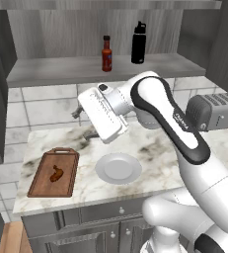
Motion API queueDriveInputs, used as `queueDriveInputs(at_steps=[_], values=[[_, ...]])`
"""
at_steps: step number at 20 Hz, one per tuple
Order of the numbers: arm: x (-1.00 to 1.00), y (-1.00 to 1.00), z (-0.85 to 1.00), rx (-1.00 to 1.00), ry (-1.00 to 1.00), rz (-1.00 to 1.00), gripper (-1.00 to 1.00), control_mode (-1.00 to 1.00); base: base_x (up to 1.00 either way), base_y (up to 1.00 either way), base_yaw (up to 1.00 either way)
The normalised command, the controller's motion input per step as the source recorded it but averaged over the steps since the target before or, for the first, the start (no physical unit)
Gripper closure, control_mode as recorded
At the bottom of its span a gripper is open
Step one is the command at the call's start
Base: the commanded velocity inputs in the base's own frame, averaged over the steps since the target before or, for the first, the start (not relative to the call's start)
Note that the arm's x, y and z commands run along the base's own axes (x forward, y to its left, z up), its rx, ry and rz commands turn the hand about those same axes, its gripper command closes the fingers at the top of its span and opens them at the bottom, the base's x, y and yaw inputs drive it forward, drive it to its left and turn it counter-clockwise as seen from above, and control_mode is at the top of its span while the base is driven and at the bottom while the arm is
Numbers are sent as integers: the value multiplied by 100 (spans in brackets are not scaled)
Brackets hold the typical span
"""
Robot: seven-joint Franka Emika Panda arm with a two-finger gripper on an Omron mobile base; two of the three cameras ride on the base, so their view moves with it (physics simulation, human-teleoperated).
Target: Pick the chicken drumstick from the plate and place it on the cutting board. Then pick the condiment bottle from the cabinet and place it next to the cutting board.
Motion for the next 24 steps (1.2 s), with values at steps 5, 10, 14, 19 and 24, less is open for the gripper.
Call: queueDriveInputs(at_steps=[5,10,14,19,24], values=[[0,-19,16,0,0,-12,-100,-100,0,0,0],[0,-32,16,2,0,-19,-100,-100,0,0,0],[0,-25,24,4,0,-21,-100,-100,0,0,0],[0,-18,26,5,0,-22,-100,-100,0,0,0],[0,-15,24,6,0,-20,-100,-100,0,0,0]])
